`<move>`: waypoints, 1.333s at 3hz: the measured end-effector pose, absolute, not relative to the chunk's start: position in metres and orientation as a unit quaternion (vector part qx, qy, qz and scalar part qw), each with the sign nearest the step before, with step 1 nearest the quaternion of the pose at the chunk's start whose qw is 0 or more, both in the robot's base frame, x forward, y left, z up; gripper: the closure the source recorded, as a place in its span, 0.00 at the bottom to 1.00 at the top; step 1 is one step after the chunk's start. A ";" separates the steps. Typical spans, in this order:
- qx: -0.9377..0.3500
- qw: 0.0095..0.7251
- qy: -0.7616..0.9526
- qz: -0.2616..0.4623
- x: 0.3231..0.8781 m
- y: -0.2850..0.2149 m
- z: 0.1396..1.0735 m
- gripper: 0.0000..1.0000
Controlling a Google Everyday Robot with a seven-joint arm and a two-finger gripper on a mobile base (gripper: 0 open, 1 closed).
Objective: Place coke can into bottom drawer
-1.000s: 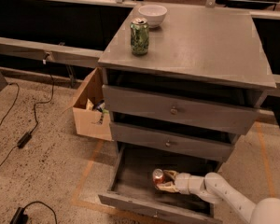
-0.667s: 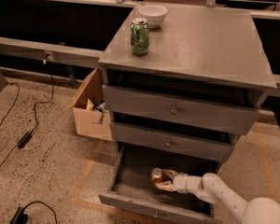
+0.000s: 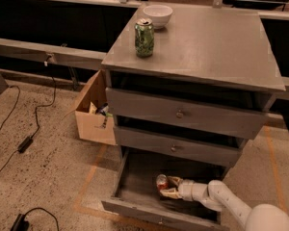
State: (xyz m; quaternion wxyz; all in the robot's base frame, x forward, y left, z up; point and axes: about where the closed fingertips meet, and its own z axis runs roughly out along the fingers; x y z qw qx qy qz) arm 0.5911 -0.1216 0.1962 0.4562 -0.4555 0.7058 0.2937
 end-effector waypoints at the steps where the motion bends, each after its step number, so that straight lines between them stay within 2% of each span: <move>1: -0.454 0.454 0.708 0.295 0.588 -0.120 0.194 0.04; 2: -0.444 0.456 0.718 0.282 0.587 -0.124 0.199 0.00; 3: -0.430 0.466 0.724 0.272 0.580 -0.133 0.215 0.00; 4: -0.401 0.492 0.725 0.266 0.562 -0.154 0.252 0.26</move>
Offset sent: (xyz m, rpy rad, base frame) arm -0.0053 -0.0164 0.0116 -0.0424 0.0035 -0.1064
